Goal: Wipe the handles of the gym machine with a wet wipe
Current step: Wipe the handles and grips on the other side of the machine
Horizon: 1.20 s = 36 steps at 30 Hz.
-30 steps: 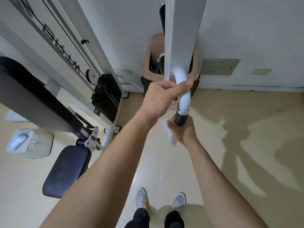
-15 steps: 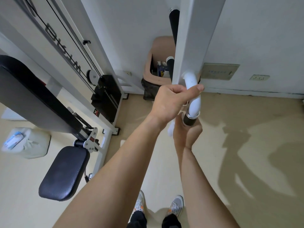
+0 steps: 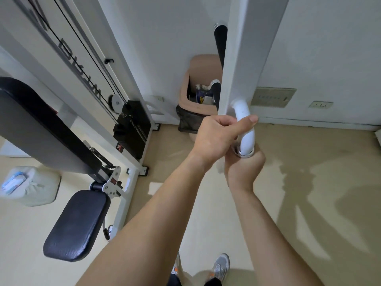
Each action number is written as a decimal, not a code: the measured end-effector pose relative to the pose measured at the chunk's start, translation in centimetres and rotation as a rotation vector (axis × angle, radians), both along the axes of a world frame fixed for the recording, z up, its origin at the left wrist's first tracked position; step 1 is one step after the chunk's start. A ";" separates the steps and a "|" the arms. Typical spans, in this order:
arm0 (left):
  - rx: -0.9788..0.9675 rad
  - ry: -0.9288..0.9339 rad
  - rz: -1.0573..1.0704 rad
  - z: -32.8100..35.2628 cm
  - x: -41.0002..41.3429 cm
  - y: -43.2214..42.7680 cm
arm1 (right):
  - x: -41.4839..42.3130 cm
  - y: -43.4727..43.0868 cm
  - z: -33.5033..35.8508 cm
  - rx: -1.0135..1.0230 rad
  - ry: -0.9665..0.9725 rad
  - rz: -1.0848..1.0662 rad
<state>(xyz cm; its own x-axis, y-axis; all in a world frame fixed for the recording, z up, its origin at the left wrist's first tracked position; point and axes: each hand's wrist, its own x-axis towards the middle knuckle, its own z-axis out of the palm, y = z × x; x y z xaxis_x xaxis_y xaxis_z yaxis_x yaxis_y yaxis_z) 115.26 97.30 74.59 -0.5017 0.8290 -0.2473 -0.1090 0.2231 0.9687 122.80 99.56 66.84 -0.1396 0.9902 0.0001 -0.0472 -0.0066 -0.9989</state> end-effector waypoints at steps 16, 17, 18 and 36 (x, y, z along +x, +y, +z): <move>0.017 -0.004 0.007 0.1 -0.3 -0.1 | 2.4 3.5 -1.1 -0.045 -0.232 0.531; 0.001 -0.005 0.005 0.1 -0.2 0.0 | 2.2 3.3 -0.4 -0.002 -0.201 0.486; -0.012 -0.006 0.005 0.1 -0.2 0.1 | 2.0 2.8 0.1 0.032 -0.170 0.411; 0.014 -0.022 -0.003 -0.1 -0.3 -0.2 | 2.7 3.9 0.4 -0.020 -0.192 0.631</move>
